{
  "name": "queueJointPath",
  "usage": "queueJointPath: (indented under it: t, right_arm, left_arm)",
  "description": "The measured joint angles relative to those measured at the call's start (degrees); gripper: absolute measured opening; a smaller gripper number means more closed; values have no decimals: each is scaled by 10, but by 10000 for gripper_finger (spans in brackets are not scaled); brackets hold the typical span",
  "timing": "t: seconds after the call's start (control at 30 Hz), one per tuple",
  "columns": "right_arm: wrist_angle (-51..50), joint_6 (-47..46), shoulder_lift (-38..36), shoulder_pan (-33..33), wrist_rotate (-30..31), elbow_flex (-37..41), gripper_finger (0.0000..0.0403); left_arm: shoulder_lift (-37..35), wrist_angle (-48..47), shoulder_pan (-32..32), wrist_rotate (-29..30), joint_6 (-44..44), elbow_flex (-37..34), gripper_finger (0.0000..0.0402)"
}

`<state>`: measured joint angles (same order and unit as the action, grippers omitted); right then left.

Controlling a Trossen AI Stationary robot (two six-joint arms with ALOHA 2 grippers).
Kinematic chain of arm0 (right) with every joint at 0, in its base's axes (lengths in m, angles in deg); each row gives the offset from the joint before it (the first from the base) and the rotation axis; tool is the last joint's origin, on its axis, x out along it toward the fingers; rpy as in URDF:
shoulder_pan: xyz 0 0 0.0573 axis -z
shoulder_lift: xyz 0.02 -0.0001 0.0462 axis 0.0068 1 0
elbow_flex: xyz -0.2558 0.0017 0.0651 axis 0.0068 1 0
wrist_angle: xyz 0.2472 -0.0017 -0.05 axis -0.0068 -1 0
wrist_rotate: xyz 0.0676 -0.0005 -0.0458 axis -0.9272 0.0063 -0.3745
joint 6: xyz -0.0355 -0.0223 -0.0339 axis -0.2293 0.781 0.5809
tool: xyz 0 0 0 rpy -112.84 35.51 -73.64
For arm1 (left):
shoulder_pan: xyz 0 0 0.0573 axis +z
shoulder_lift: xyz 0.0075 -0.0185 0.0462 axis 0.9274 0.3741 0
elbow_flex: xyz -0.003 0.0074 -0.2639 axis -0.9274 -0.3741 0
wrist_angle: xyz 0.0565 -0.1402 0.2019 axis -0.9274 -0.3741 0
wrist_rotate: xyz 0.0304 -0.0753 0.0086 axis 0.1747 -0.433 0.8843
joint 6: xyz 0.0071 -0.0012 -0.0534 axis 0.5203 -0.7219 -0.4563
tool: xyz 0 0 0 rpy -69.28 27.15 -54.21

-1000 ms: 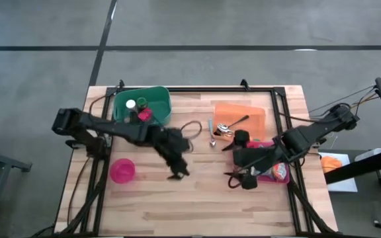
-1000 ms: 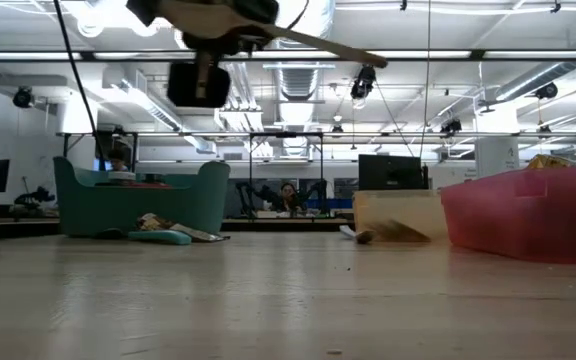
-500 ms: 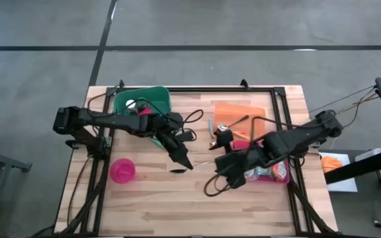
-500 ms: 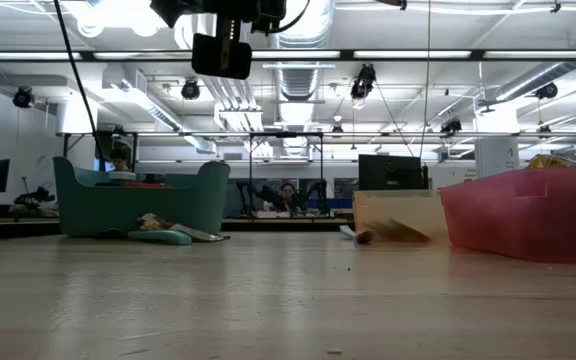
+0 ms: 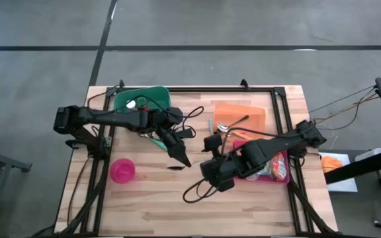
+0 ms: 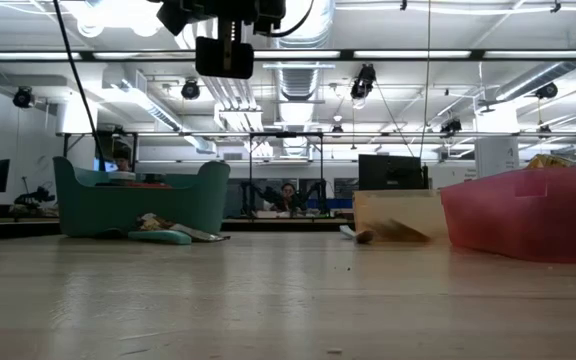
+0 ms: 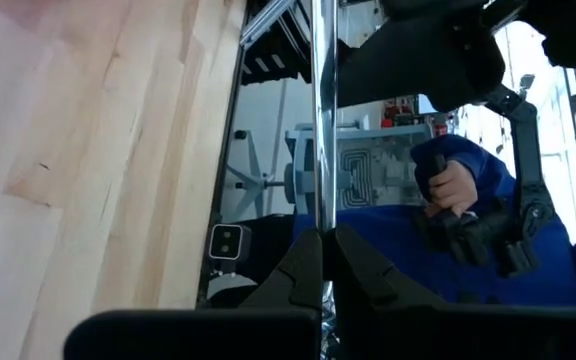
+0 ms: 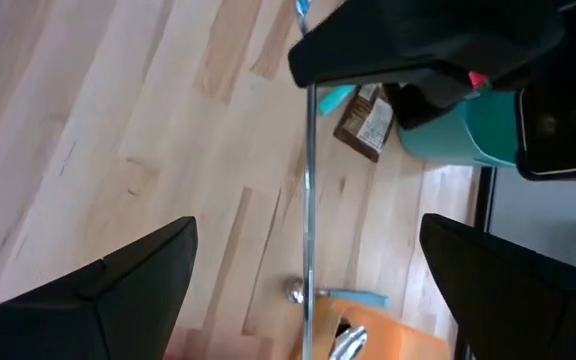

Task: Pick & Place Food Item
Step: Put the silver spoon into the orange bin

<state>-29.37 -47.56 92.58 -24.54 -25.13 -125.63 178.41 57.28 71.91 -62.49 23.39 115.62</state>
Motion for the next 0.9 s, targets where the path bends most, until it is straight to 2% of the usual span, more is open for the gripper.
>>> queueJointPath:
  t: [0.4,0.5,0.73,0.9]
  right_arm:
    - [-12,-28,-1,-1,0,-8,371]
    - [-12,-32,-1,-1,0,-4,333]
    - [-13,-38,-2,-1,0,-4,209]
    - [-13,-37,-3,-1,0,-6,138]
  left_arm:
    - [0,56,-3,-5,-16,0,0]
    - [0,60,-2,-5,-17,0,0]
    - [0,60,-4,-4,-17,0,0]
    - [0,60,-4,-4,-18,0,0]
